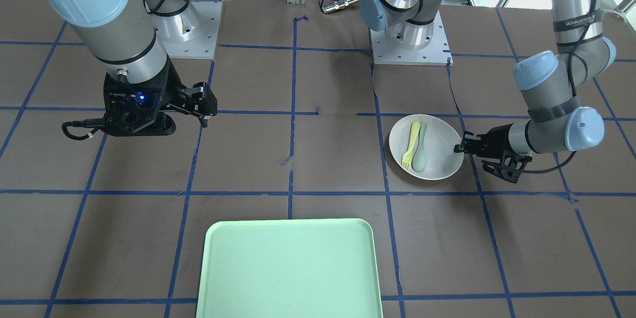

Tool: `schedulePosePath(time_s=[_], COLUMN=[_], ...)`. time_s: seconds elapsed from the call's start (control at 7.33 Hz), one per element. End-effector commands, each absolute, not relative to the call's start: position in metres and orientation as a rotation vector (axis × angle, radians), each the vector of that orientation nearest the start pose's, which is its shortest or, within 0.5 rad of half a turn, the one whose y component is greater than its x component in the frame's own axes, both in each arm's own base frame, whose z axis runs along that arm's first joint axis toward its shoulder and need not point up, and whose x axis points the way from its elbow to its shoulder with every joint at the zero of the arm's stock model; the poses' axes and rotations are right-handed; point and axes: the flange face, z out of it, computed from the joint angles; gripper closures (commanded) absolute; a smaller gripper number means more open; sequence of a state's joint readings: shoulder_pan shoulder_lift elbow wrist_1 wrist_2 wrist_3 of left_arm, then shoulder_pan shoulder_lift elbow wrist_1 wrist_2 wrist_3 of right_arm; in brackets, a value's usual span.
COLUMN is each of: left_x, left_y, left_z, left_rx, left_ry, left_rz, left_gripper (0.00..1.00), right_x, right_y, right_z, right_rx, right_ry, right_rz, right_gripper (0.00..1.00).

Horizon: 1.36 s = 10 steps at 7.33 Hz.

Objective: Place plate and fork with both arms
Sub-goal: 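Move the left gripper down toward the rim of the white plate, then grip the white plate rim with the left gripper, then carry the plate with the left gripper and set it on the green tray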

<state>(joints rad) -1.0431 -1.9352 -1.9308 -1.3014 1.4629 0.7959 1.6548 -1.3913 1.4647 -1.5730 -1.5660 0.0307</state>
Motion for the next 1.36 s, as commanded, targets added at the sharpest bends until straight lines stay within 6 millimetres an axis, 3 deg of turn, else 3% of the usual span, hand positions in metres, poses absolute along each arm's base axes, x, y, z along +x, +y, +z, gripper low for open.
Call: schedulePosePath(time_s=[0.0, 0.41, 0.55, 0.82, 0.95, 1.23], left_x=[0.132, 0.126, 0.101, -0.025, -0.061, -0.125], left_y=[-0.514, -0.545, -0.563, -0.63, -0.654, -0.691], left_z=[0.188, 0.241, 0.255, 0.285, 0.278, 0.229], left_rx=[0.401, -0.053, -0.175, -0.447, -0.453, -0.414], left_ry=[3.436, 3.525, 3.555, 3.601, 3.623, 3.706], left_rz=[0.464, 0.561, 0.536, 0.422, 0.4, 0.265], left_gripper=[1.0, 1.0, 1.0, 1.0, 1.0, 1.0], right_x=[0.18, 0.18, 0.18, 0.18, 0.18, 0.181], right_y=[-0.546, -0.546, -0.546, -0.547, -0.546, -0.546], right_z=[0.445, 0.445, 0.444, 0.444, 0.444, 0.445], right_rx=[-0.086, -0.089, -0.089, -0.086, -0.074, -0.065], right_ry=[3.138, 3.138, 3.138, 3.138, 3.138, 3.137], right_rz=[0.113, 0.113, 0.118, 0.116, 0.121, 0.121], right_gripper=[0.0, 0.0, 0.0, 0.0, 0.0, 0.0])
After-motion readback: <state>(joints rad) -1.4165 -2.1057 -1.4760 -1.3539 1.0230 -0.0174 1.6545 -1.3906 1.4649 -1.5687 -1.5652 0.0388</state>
